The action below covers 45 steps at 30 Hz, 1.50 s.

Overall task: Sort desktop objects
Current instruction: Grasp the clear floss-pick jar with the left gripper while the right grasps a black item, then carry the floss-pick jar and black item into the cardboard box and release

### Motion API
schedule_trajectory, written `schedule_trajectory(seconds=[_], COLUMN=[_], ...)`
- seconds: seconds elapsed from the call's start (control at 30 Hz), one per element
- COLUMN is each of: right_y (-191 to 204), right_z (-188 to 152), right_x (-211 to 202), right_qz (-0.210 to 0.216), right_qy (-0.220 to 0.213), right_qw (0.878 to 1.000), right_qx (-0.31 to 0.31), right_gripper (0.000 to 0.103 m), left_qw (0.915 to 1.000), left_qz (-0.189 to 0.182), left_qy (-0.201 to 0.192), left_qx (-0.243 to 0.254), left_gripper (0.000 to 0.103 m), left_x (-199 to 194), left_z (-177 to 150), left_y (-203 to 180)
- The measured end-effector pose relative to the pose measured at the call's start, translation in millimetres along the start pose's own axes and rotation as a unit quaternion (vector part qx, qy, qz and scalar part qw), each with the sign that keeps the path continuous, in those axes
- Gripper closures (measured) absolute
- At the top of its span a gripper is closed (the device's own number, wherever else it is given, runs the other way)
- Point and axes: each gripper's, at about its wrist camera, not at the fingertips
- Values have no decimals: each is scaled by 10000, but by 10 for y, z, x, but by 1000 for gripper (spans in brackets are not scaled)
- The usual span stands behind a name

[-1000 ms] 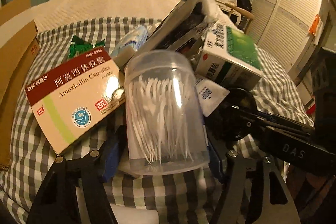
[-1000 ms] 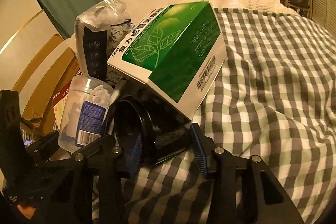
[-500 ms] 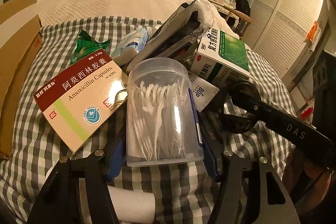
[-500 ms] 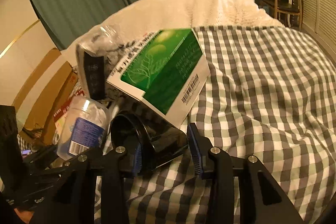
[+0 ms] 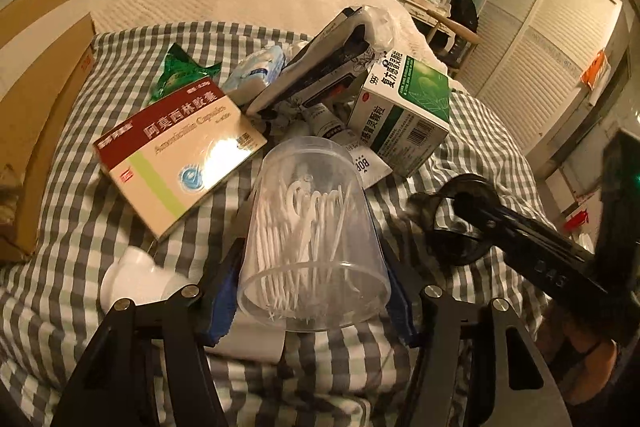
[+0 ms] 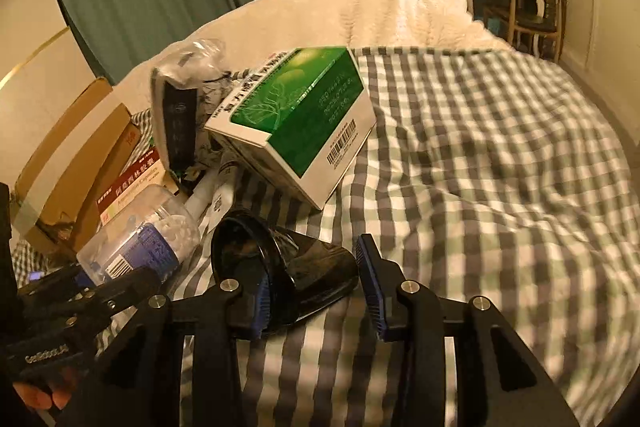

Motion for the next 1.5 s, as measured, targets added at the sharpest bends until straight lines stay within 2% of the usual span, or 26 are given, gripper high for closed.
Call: schedule_trajectory(seconds=[0.2, 0.43, 0.57, 0.87, 1.1, 1.17, 1.3, 1.5], right_y=[90, 476, 741, 1384, 2006, 2228, 2600, 3096], right_z=[63, 88, 160, 328, 574, 632, 728, 796], right_x=[-275, -815, -1102, -1512, -1680, -1676, -1642, -1369], right_qz=[-185, -370, -483, -330, 49, 84, 313, 582], right_qy=[-42, -153, -332, -579, -688, -703, -710, -526], right_qw=[9997, 9975, 9943, 9882, 9818, 9781, 9740, 9700], right_qx=[-127, -581, -890, -1378, -1771, -1959, -2127, -2300], right_gripper=[65, 65, 65, 65, 65, 66, 65, 65], left_qw=[9999, 9988, 9970, 9920, 9882, 9868, 9855, 9819], left_qz=[8, -139, -202, -175, 76, 264, 535, 1059], left_qy=[-130, -441, -680, -1133, -1490, -1563, -1558, -1472], left_qx=[9, -145, -299, -527, -355, -338, -396, -553], left_gripper=[40, 40, 40, 40, 40, 40, 40, 40], left_x=[-226, -595, -844, -1419, -1936, -2052, -2187, -2266], left_z=[-28, 129, 200, 508, 798, 870, 941, 897], left_y=[-47, 7, 132, 569, 975, 1141, 1477, 2010])
Point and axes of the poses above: each gripper's, at about its wrist camera, not at the fingertips, and x roughly the way its jaws point, y to its left, z to its top, and after that the axes turned 13 degrees about x, right-handed
